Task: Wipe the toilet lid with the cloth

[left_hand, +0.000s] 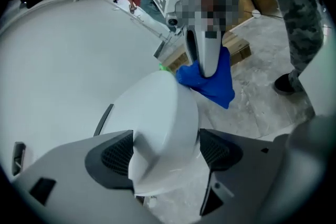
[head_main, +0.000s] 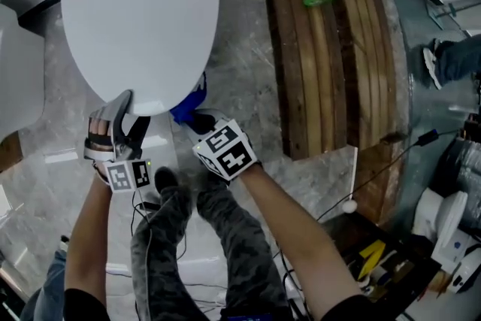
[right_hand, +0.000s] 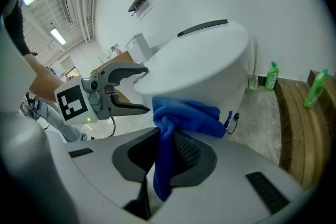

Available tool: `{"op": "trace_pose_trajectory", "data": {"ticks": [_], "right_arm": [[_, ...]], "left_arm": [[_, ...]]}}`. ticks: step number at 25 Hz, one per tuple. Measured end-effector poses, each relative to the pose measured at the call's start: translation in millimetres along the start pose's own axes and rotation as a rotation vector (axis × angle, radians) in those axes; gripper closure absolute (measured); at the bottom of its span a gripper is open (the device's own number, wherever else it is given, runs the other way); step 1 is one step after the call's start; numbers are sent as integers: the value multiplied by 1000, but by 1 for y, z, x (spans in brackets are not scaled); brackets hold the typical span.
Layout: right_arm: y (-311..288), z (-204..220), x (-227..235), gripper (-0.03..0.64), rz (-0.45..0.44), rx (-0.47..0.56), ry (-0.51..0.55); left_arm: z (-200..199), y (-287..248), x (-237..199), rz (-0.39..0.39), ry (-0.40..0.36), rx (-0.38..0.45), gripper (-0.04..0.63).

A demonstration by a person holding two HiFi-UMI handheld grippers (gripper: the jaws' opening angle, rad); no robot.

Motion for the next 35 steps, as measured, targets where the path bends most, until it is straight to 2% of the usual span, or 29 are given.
{"op": "trace_pose_trajectory", "data": {"ticks": [3, 6, 14, 19, 26, 30, 35], "right_arm": [[4, -4, -2, 560, 4, 4, -1], [14, -13, -4, 560, 2, 14, 4], [62, -49, -15, 560, 9, 32, 30], [104, -94, -37, 560, -23, 38, 115], [173, -187, -69, 558, -46, 158, 211], [209, -248, -80, 558, -39, 203, 267], [242, -325, -81, 558, -12, 279, 294]], "left_arm": [[0, 3, -5, 40, 48, -11, 210], [-5, 8, -14, 82, 61, -26, 212], [-33, 52, -65, 72, 103, -10, 212], [-58, 90, -116, 26, 140, -6, 212], [-97, 140, -221, -67, 143, 45, 221], [-118, 158, -283, -115, 91, 70, 296], [-134, 168, -360, -213, 68, 47, 375]]}}
Point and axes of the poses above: the fingertips, and each gripper's own axes: y backward along the fingers, x to its right, z out of its underside, the point moved 1 cm from there along y, backward along the fingers, and after that the axes turned 3 degrees about -z, right-handed, at the moved point
